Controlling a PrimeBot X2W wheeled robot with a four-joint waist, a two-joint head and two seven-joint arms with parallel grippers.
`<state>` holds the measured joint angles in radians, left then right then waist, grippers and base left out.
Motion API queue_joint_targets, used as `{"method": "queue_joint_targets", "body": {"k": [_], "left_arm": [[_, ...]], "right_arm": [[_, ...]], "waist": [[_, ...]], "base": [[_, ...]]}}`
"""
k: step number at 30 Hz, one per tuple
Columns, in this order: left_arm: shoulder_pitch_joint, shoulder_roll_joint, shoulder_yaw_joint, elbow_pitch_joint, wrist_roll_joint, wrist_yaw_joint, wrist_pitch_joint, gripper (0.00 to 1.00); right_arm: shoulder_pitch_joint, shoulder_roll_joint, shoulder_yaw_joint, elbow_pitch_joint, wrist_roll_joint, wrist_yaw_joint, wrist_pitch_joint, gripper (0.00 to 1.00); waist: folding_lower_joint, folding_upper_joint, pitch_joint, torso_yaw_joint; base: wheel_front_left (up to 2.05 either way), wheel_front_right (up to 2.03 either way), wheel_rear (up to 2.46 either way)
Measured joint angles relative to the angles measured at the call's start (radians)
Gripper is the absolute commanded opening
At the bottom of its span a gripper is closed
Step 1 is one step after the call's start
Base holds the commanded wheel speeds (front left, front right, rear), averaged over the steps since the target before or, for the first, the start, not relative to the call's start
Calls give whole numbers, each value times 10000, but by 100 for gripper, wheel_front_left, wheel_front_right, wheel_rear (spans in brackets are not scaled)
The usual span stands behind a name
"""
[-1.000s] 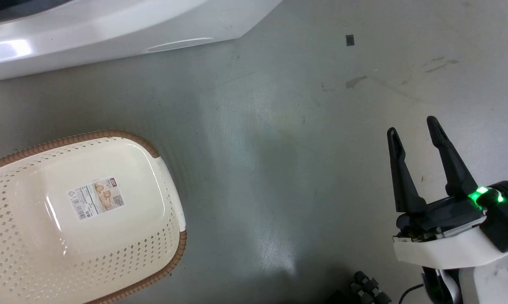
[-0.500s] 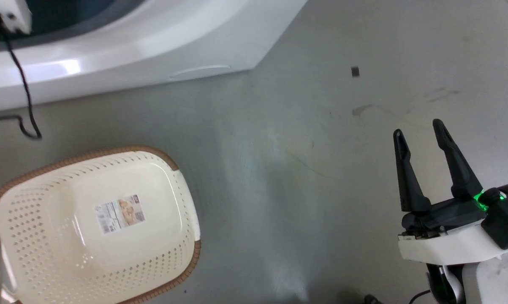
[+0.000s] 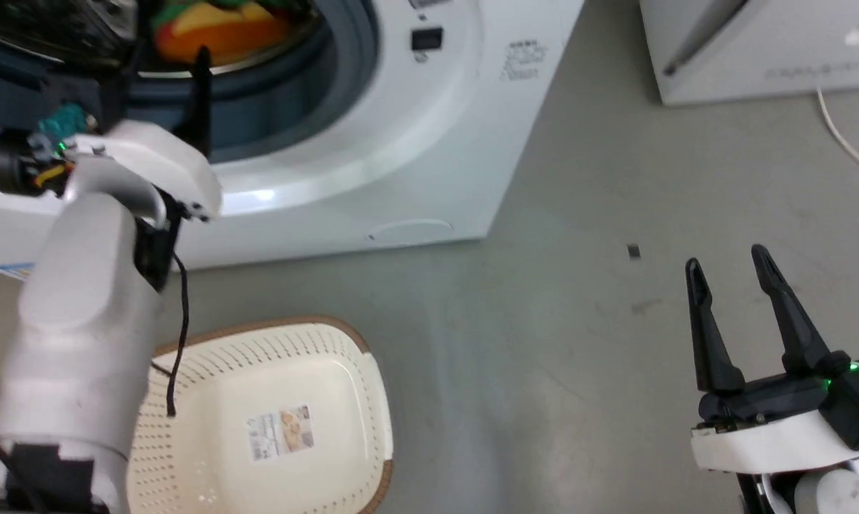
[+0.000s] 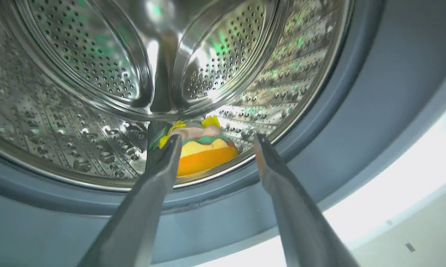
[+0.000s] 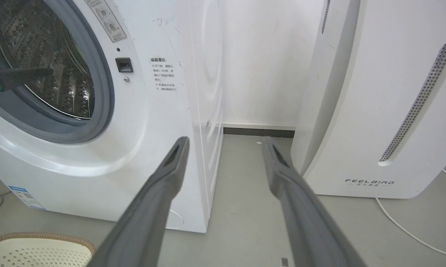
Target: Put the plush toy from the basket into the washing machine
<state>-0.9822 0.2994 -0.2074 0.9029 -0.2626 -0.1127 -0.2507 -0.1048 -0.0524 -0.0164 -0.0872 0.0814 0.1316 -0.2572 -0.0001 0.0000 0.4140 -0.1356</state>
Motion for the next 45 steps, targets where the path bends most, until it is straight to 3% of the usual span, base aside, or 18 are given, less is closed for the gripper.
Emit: {"method": "queue_joint_targets", "body": {"k": [9, 19, 33, 45], "left_arm": [[3402, -353, 742, -4521, -150, 355, -56, 100], [6860, -637, 1139, -7333, 276, 884, -58, 100], [10000, -1350, 1337, -8038, 763, 1319, -56, 100], [10818, -1708, 1277, -7682, 1028, 1346, -56, 100]], "right_arm": [[578, 0, -46, -261, -115, 0, 0, 100], [901, 2, 138, -324, -42, 0, 0, 100], [1721, 2, 274, -36, 100, 0, 0, 100], [2410, 0, 236, 313, 142, 0, 0, 100]], "waist": [[-1, 1, -1635, 862], [-1, 0, -2685, 1334], [-1, 0, -3655, 1363], [-1, 0, -4147, 1543]], "base": [[0, 0, 0], [0, 0, 0], [0, 0, 0], [0, 0, 0]]}}
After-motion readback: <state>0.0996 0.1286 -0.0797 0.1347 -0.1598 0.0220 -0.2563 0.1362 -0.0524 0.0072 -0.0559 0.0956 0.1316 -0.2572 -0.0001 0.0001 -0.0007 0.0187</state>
